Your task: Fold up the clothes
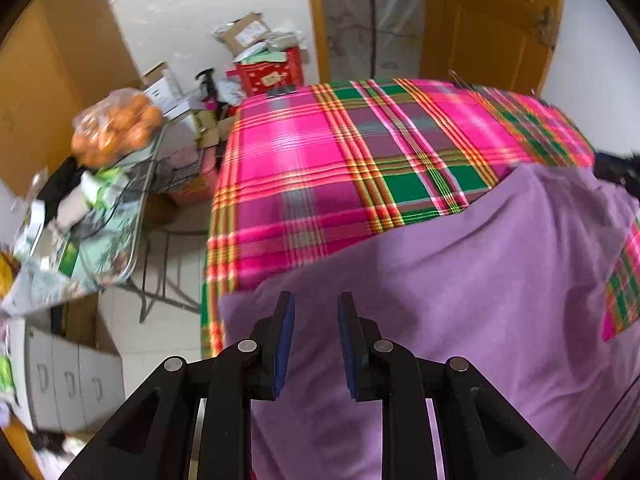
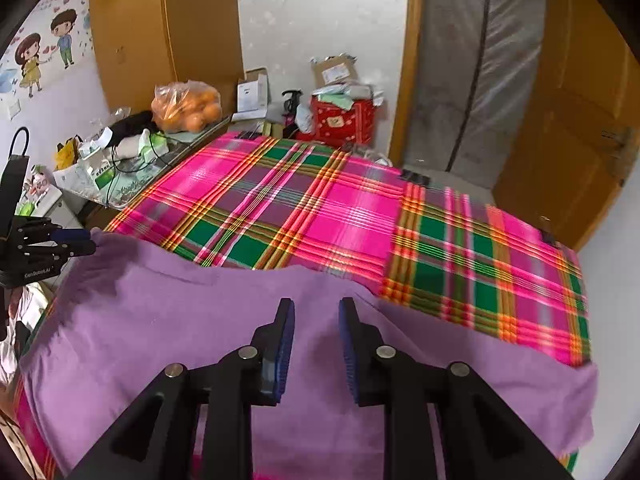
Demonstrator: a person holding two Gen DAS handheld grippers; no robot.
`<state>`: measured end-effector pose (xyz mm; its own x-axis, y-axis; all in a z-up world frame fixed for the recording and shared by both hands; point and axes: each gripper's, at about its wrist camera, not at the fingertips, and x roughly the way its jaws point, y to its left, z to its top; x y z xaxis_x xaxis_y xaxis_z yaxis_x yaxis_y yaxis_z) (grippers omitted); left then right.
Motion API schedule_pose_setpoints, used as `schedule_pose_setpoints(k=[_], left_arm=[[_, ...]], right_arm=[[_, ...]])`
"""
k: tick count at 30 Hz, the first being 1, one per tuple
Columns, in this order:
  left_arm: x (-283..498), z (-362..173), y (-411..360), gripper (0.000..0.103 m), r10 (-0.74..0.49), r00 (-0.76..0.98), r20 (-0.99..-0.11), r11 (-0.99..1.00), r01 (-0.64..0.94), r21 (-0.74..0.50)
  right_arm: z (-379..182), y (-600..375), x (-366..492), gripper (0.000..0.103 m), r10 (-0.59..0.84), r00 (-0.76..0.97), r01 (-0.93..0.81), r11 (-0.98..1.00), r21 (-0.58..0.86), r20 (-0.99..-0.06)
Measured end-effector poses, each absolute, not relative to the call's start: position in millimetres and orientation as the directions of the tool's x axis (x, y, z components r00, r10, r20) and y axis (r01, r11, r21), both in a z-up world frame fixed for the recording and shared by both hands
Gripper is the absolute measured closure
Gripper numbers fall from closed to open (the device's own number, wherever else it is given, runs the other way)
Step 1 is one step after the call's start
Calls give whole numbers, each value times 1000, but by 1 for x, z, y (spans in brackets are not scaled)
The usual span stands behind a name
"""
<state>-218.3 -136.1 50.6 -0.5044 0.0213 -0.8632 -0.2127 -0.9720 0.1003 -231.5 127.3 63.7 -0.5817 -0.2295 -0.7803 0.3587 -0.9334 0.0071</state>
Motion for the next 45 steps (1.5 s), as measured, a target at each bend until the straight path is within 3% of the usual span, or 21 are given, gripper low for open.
schedule_pose_setpoints(k=[10, 13, 31, 35, 39, 40, 42, 43, 45], left_arm=[[-252, 18, -131, 79, -5, -466, -885, -960, -245, 134], [-252, 17, -131, 78, 3, -476, -879, -956, -258, 136], [-247, 16, -119, 76, 0, -518, -856, -919, -338, 204], [-251, 16, -120, 81, 18, -502, -864, -924, -340, 178], [-250, 15, -115, 98, 33, -499, -866, -919, -357, 170], [-248, 14, -111, 99, 18, -510, -860, -911, -362, 196], [-246, 13, -105, 100, -8, -531, -848, -898, -368, 239], [-245, 12, -104, 101, -15, -538, -843, -896, -367, 250], [-247, 13, -106, 101, -14, -544, -839, -904, -352, 243]], right_arm=[[18, 90, -271, 64, -276, -476, 505, -863, -3, -835], [6, 81, -281, 55, -253, -463, 518, -855, -28, -849], [-8, 68, -282, 52, -293, -415, 615, -788, -28, -861], [-7, 59, -281, 57, -285, -413, 630, -775, -45, -865], [-7, 52, -275, 66, -271, -425, 649, -756, -82, -863], [-7, 50, -274, 72, -272, -425, 654, -752, -85, -864], [-7, 47, -271, 97, -300, -392, 675, -736, -51, -870], [-7, 43, -269, 103, -298, -390, 683, -728, -57, -871], [-8, 34, -262, 103, -263, -421, 695, -708, -123, -868]])
